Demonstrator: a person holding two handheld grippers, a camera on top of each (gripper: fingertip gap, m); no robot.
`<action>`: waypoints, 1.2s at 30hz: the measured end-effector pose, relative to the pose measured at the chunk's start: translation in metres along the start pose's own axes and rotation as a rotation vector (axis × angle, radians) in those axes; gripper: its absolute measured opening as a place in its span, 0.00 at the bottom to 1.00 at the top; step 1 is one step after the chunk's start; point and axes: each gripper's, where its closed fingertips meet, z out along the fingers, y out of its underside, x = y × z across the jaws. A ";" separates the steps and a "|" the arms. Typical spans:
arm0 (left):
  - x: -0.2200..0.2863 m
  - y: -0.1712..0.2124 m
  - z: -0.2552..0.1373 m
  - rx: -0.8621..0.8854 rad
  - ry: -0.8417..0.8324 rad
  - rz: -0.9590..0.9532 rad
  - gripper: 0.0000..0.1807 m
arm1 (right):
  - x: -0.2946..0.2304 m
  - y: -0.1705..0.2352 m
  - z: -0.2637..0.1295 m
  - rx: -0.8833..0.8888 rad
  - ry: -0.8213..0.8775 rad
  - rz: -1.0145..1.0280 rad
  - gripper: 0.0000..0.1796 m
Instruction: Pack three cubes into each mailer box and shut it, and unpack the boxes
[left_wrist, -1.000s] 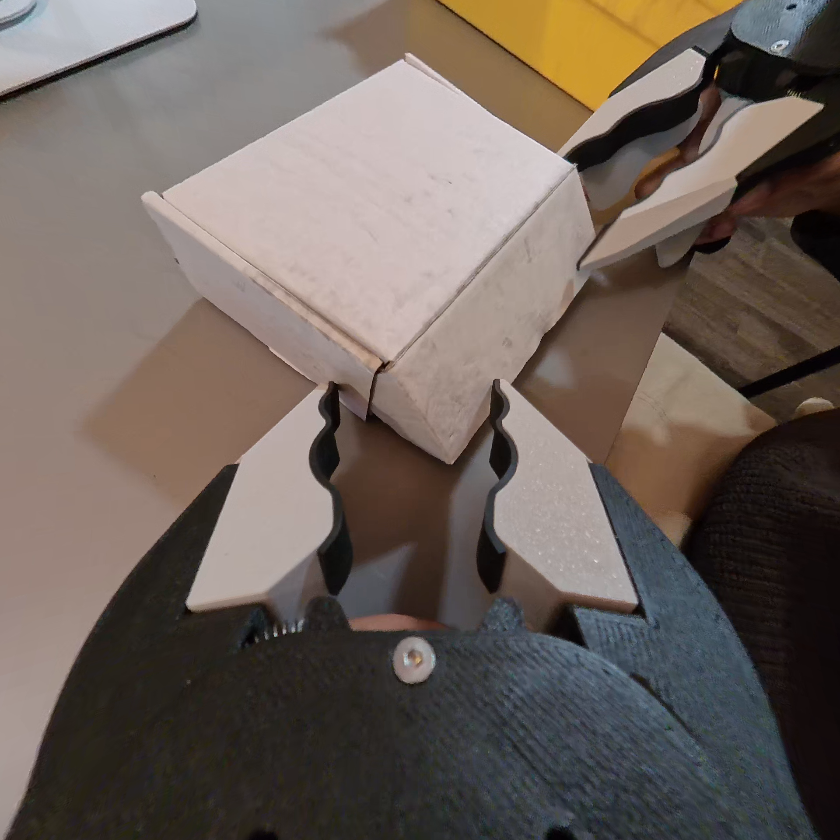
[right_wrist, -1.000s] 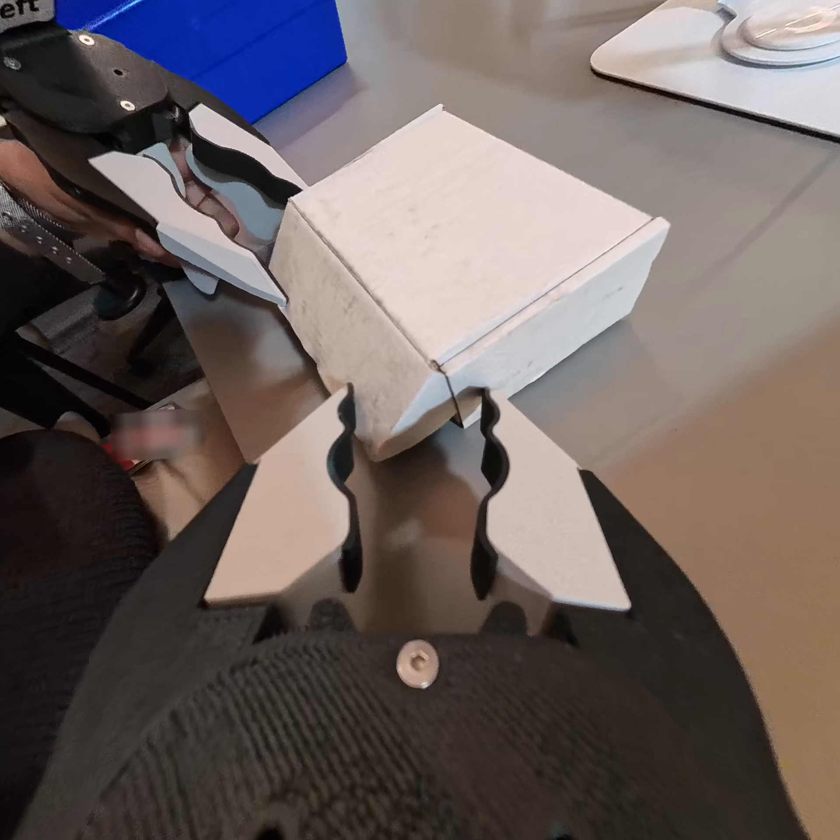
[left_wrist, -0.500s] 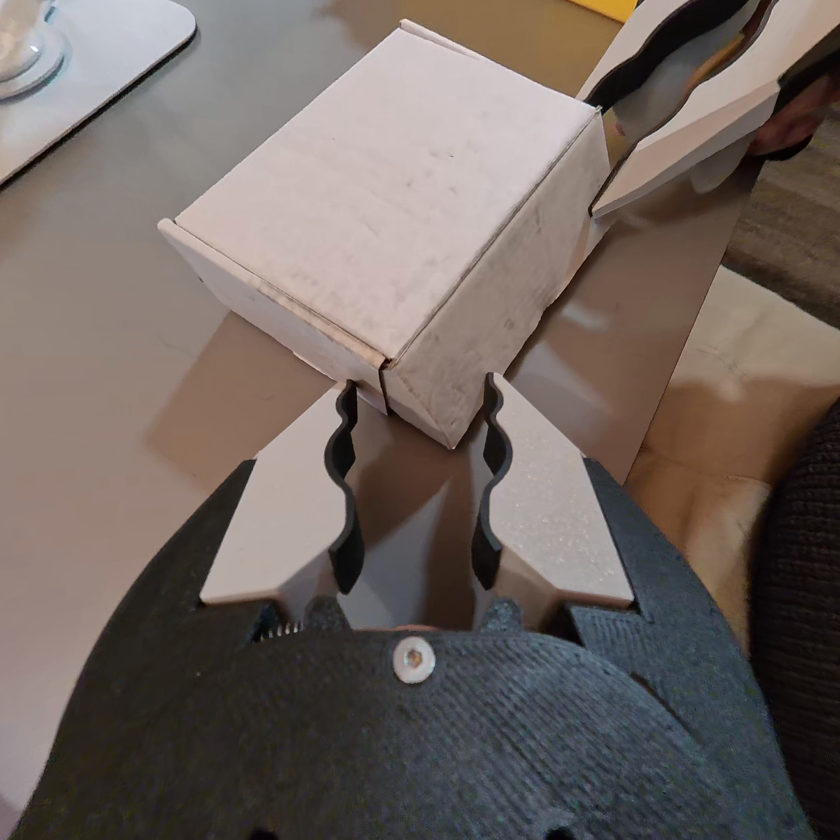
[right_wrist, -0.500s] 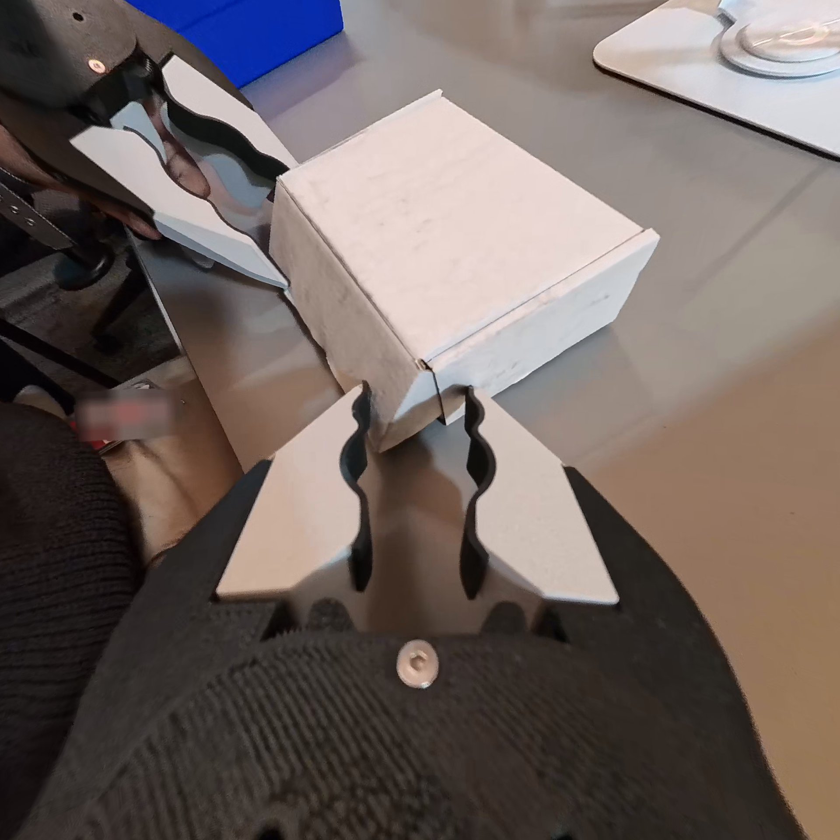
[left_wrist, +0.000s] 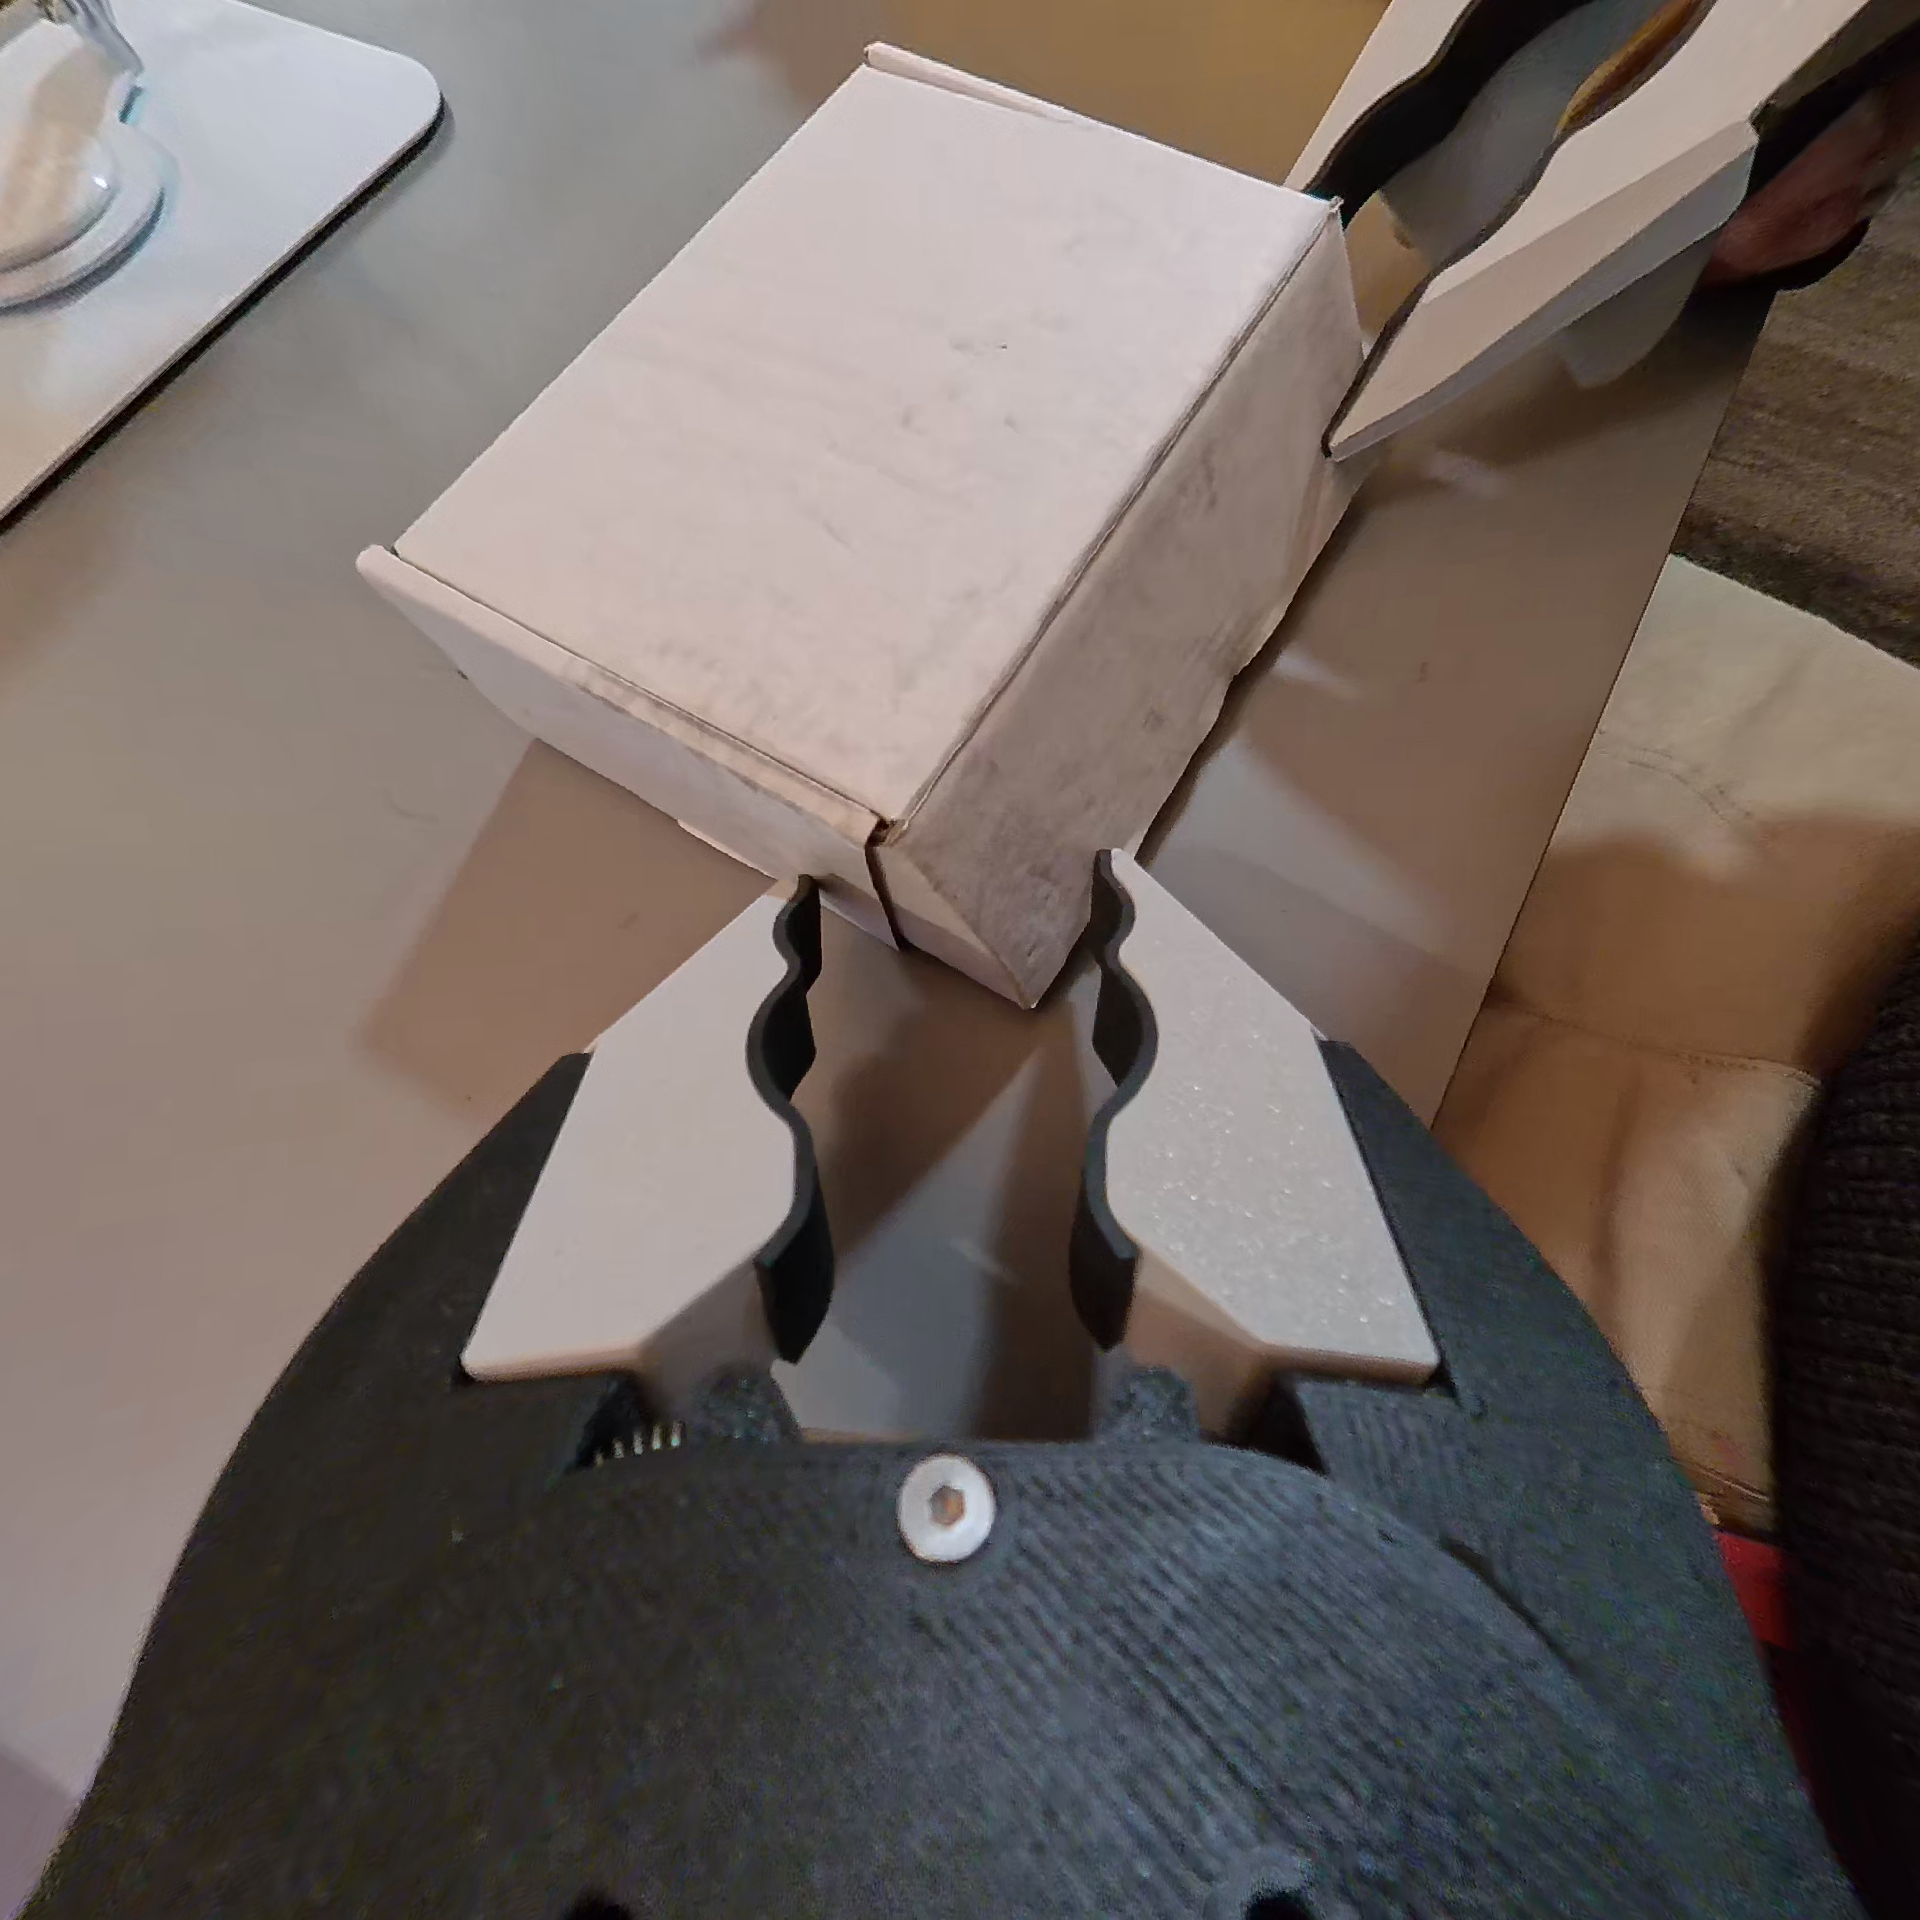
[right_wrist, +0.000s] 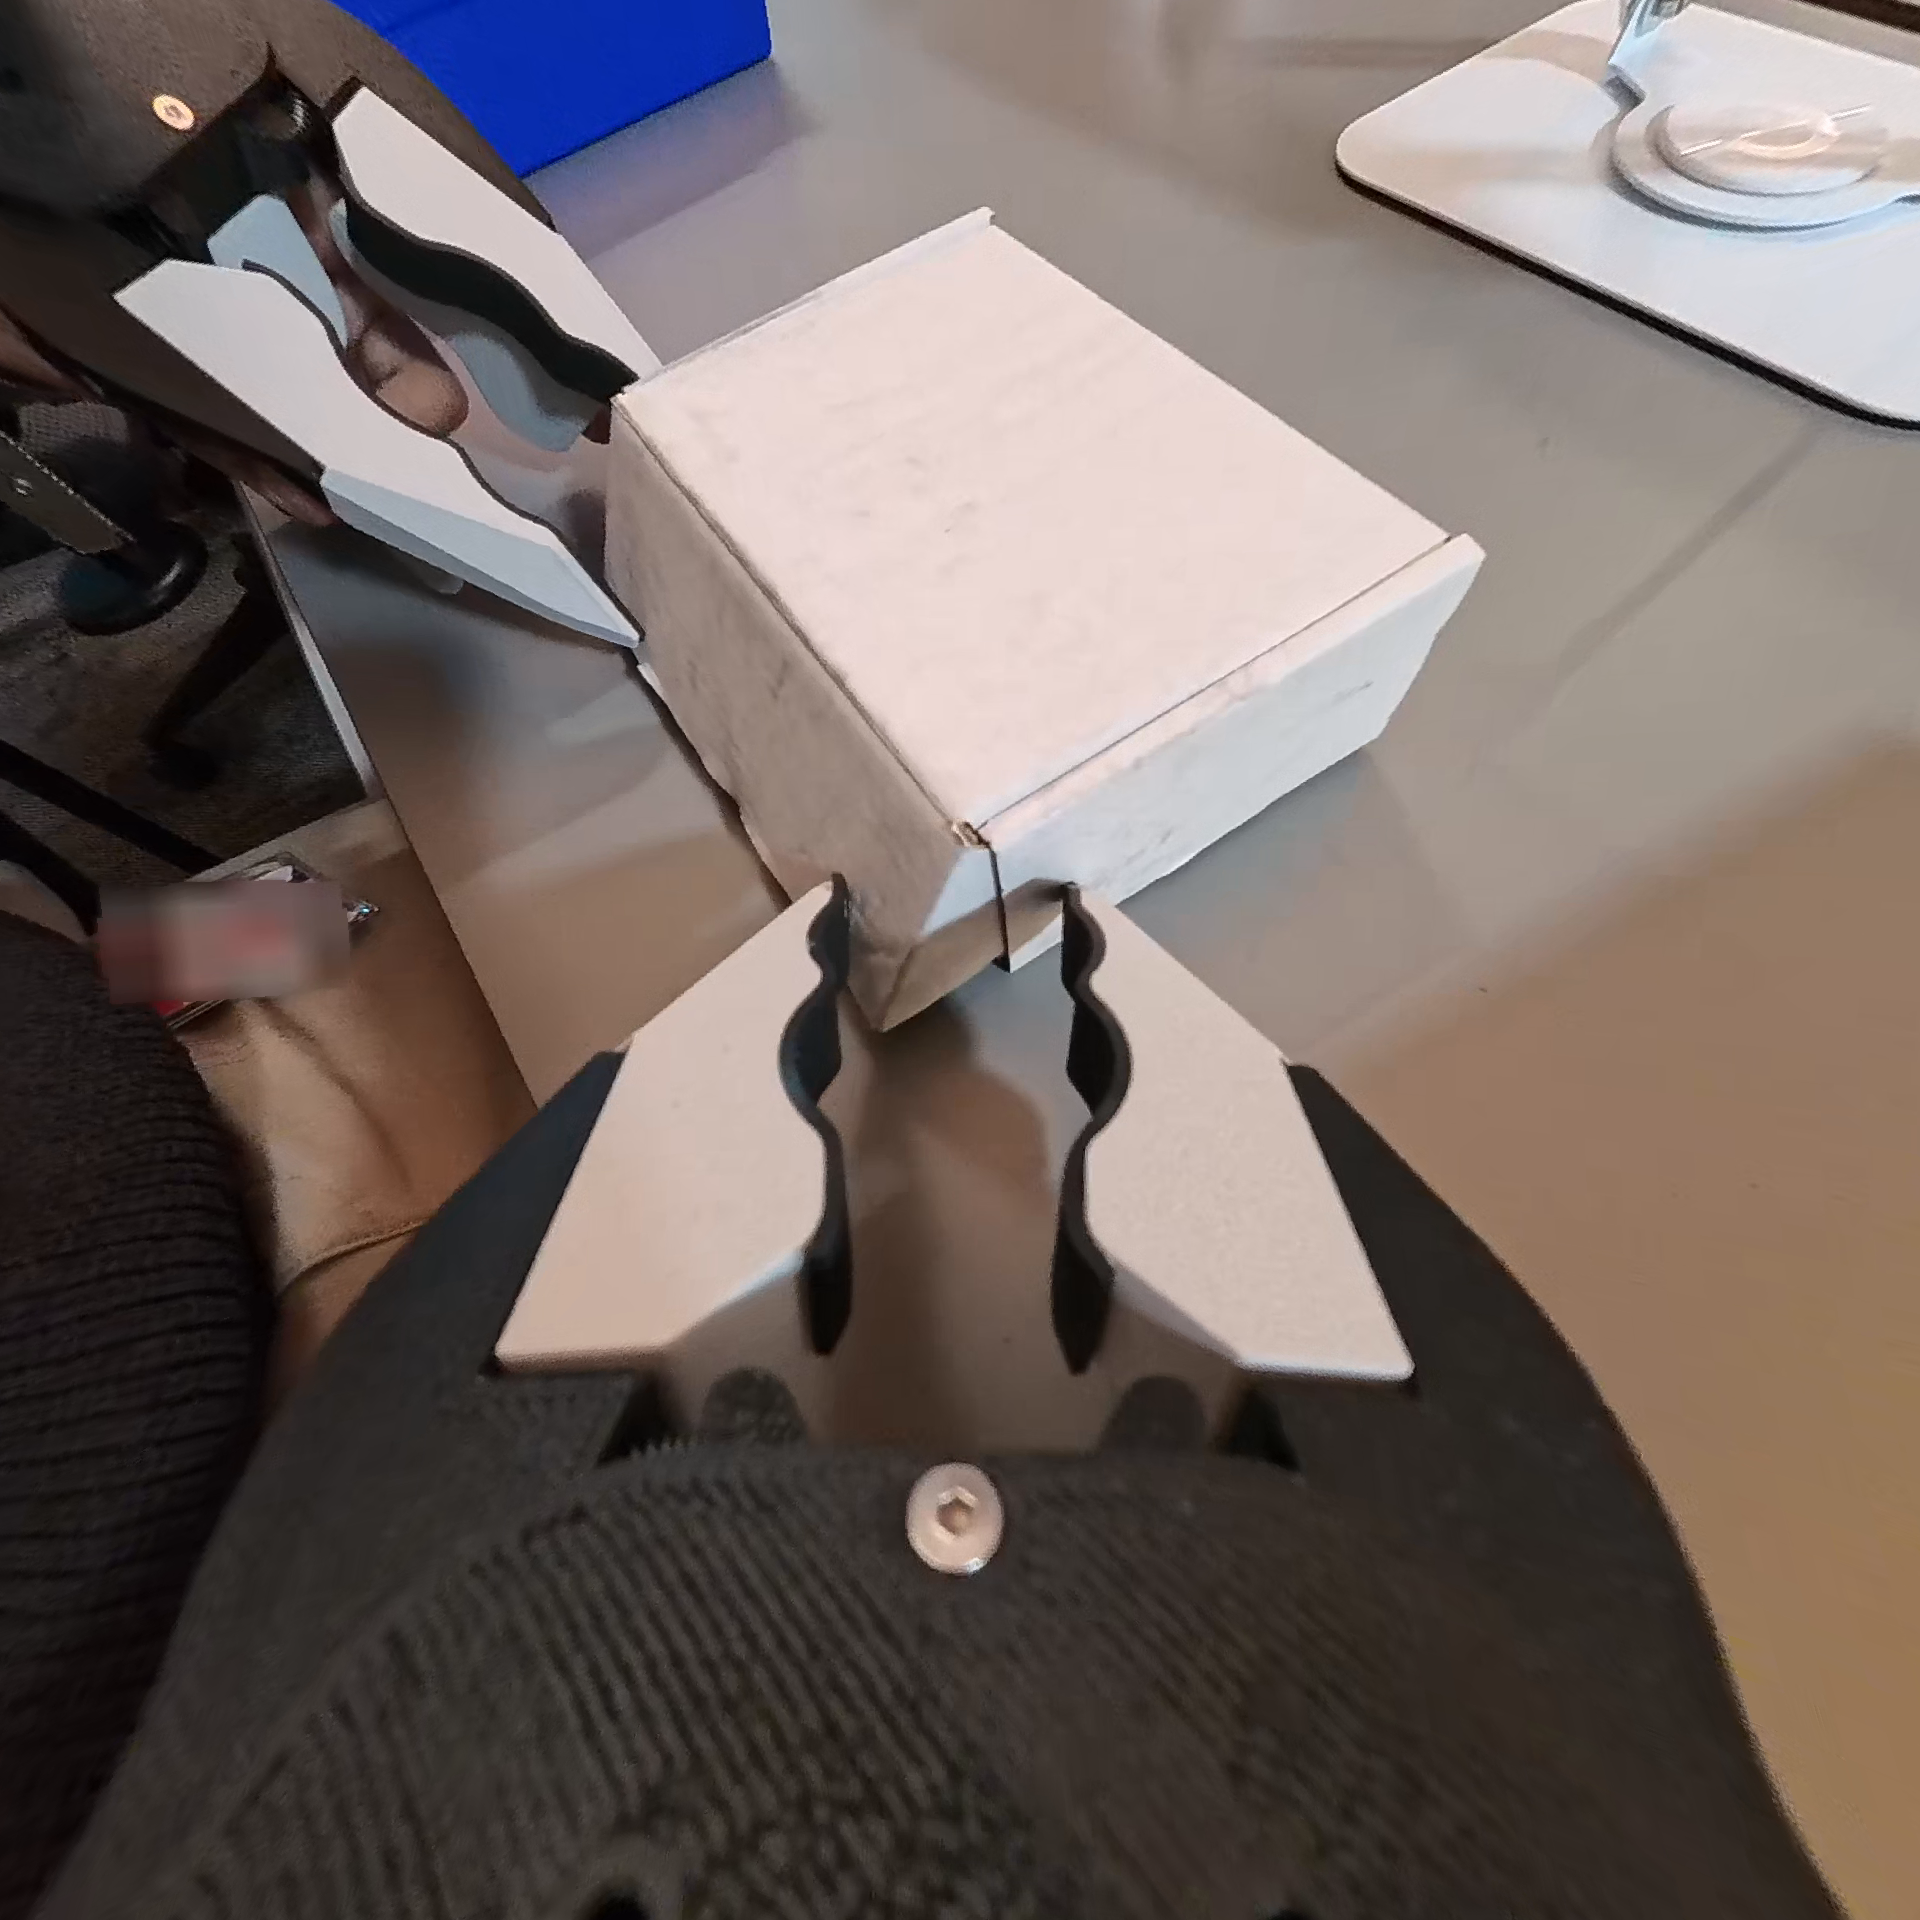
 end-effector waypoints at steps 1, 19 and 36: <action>0.000 0.000 0.000 -0.001 0.000 0.001 0.29 | 0.000 0.000 0.000 0.000 0.001 -0.001 0.22; -0.004 -0.001 -0.002 0.019 -0.017 -0.074 0.32 | 0.006 0.008 -0.003 -0.030 0.017 0.066 0.32; 0.002 -0.005 -0.002 0.050 0.111 -0.253 0.44 | 0.002 0.004 -0.002 -0.011 -0.077 0.198 0.42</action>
